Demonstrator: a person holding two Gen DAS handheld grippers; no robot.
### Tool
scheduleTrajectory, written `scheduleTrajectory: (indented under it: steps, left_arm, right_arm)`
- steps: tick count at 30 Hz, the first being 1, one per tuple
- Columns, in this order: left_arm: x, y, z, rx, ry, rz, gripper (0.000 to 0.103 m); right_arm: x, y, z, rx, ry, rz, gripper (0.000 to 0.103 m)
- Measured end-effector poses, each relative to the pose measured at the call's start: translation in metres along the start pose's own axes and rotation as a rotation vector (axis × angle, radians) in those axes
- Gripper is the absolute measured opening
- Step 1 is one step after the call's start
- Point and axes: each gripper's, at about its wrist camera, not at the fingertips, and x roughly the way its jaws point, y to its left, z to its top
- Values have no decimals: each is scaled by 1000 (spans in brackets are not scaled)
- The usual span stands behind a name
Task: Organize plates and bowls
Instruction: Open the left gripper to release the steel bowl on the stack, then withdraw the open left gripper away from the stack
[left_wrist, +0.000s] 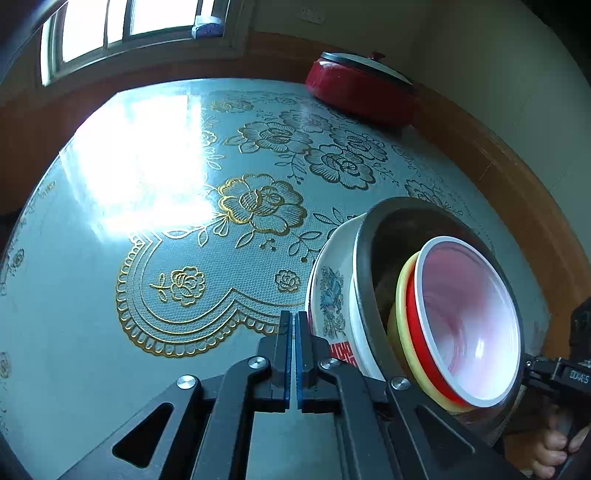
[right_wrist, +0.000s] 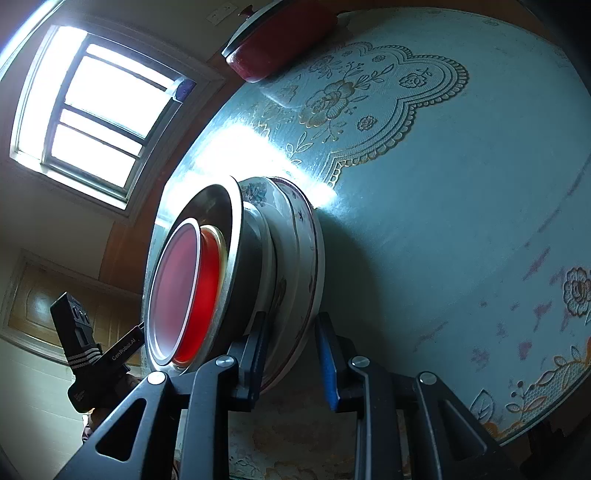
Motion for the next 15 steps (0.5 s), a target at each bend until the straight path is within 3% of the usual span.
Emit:
scheduleTrajectory:
  steps: [5,15]
  left_arm:
    - [3,5,3,-33,9,-8,0]
    - [-1,-5,0,-3,-5,-23,0]
  right_arm:
    - [-5,2,3,-26,-11,-16,26]
    - [-6,3,6,-59,-9,-35,25]
